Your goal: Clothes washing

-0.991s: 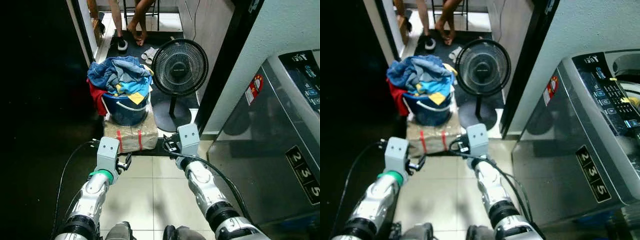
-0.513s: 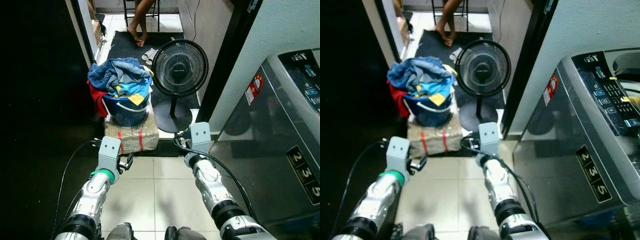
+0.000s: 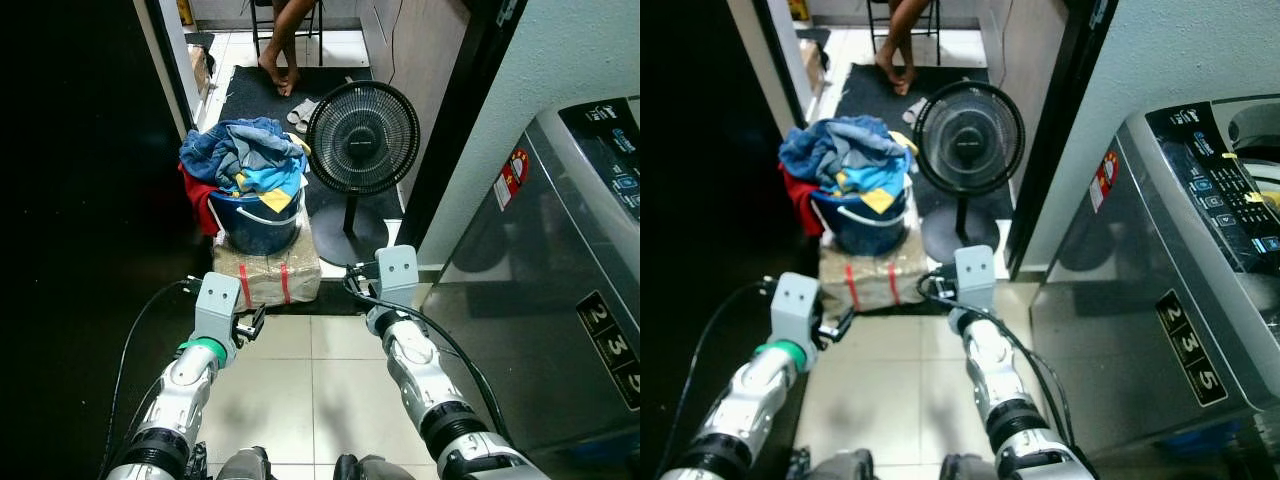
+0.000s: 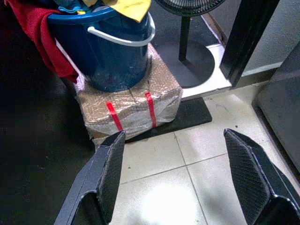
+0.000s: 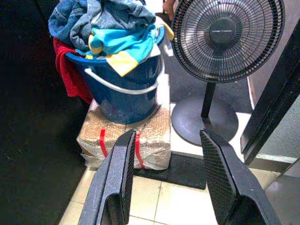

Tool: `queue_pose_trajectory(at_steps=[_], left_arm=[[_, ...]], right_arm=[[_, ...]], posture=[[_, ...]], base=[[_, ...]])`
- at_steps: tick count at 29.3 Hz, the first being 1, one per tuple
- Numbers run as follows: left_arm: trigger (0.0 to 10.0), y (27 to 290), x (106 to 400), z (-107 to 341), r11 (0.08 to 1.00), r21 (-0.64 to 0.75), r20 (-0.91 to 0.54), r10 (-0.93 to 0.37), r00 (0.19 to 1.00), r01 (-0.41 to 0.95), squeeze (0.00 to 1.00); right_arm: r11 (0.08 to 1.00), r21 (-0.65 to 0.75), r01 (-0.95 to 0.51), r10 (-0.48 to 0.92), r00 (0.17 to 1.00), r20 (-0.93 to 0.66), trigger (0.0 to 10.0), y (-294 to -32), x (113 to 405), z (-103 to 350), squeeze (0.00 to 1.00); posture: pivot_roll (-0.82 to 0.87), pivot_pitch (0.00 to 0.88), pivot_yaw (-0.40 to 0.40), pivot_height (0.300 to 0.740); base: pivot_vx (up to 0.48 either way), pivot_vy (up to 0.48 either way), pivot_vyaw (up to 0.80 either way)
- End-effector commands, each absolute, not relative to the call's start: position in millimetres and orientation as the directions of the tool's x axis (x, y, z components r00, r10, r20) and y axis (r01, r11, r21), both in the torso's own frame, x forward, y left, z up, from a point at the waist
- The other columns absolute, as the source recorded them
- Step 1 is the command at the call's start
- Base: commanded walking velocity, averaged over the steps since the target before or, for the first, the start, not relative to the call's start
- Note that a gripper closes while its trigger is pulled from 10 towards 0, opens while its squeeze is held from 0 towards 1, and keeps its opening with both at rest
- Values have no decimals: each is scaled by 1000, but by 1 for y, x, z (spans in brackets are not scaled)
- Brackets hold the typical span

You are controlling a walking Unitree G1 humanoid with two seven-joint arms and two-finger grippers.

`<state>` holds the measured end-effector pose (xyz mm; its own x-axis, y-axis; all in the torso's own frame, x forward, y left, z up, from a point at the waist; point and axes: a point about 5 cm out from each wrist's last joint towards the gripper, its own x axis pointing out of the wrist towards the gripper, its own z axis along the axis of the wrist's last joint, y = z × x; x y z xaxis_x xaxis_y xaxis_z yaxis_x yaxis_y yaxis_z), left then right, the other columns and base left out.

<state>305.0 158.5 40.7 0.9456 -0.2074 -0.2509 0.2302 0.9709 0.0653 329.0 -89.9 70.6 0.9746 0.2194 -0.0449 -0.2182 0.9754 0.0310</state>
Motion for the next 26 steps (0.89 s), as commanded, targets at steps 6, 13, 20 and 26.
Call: queue_pose_trajectory(at_steps=[6,13,20,26], left_arm=[[10000,157,305,40,968,72,-253,-216,943,241,0],[10000,157,306,41,968,68,-252,-218,943,242,0],[10000,157,307,41,968,64,-252,-219,943,242,0],[10000,156,307,42,969,63,-252,-218,943,241,0]], right_arm=[[971,8,-239,239,969,-60,10000,-86,324,64,0],[964,4,-264,264,963,-59,10000,-81,322,64,0],[964,4,-265,265,963,-57,10000,-81,322,64,0],[968,1,-253,252,966,-51,10000,-84,323,65,0]], posture=[[47,29,63,740],[47,29,63,740],[46,32,61,740],[45,31,60,740]], base=[[195,0,0],[365,0,134],[359,0,721],[350,0,0]])
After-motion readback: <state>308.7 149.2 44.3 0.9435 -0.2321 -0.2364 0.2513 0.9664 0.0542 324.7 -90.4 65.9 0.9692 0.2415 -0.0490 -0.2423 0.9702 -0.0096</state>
